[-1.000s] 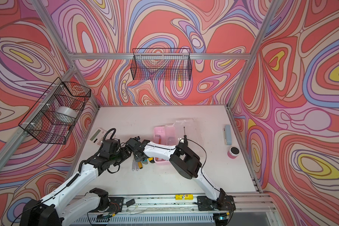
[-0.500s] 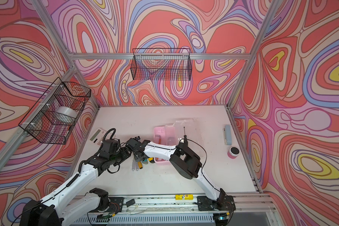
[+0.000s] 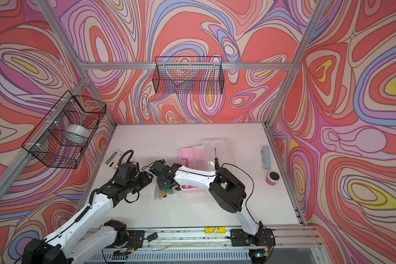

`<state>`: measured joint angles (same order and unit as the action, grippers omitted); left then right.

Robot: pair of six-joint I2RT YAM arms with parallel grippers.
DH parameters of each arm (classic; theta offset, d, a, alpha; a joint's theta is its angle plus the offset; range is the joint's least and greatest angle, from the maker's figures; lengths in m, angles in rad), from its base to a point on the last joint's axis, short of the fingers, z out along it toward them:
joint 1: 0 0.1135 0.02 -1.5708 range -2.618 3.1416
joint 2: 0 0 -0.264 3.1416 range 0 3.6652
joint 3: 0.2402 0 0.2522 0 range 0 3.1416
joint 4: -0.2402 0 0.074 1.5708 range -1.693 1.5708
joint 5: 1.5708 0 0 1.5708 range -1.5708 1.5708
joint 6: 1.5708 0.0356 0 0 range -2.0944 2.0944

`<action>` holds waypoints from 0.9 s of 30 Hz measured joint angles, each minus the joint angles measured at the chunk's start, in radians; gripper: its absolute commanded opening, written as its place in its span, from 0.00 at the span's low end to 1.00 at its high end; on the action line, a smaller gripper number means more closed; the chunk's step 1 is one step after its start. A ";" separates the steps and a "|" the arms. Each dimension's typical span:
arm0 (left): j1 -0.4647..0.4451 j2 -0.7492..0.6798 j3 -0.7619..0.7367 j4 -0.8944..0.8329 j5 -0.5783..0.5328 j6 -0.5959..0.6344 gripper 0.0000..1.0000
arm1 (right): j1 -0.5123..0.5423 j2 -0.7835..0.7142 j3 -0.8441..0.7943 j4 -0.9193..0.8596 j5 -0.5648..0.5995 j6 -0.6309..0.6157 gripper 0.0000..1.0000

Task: Pack the tool kit
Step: 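Close the right gripper on the teal utility knife, then lift the teal utility knife over the pink box with the right gripper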

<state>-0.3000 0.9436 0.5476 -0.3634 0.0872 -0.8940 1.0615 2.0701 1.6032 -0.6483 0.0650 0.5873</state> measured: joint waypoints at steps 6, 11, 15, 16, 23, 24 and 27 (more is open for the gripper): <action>0.002 -0.017 0.000 -0.006 -0.018 0.001 0.57 | 0.040 -0.068 -0.024 0.004 -0.063 0.002 0.20; 0.012 -0.035 0.000 -0.016 -0.032 0.004 0.57 | 0.051 -0.143 -0.066 -0.008 -0.077 0.008 0.20; 0.013 -0.040 0.000 -0.016 -0.035 0.005 0.58 | 0.046 -0.231 -0.078 -0.053 -0.035 0.009 0.20; 0.013 -0.039 0.000 -0.016 -0.035 0.005 0.58 | 0.044 -0.252 -0.078 -0.063 -0.022 0.008 0.20; 0.013 -0.016 0.000 -0.015 -0.031 0.015 0.57 | -0.050 -0.386 -0.132 -0.129 0.085 0.006 0.21; 0.013 -0.017 0.000 -0.015 -0.031 0.017 0.57 | -0.076 -0.400 -0.148 -0.135 0.103 0.005 0.21; 0.013 -0.016 0.000 -0.014 -0.031 0.019 0.57 | -0.151 -0.422 -0.192 -0.161 0.149 -0.002 0.21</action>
<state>-0.2871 0.9272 0.5480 -0.3779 0.0563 -0.8749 0.9100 1.6482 1.4109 -0.8089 0.2142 0.5850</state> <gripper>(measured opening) 0.575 0.320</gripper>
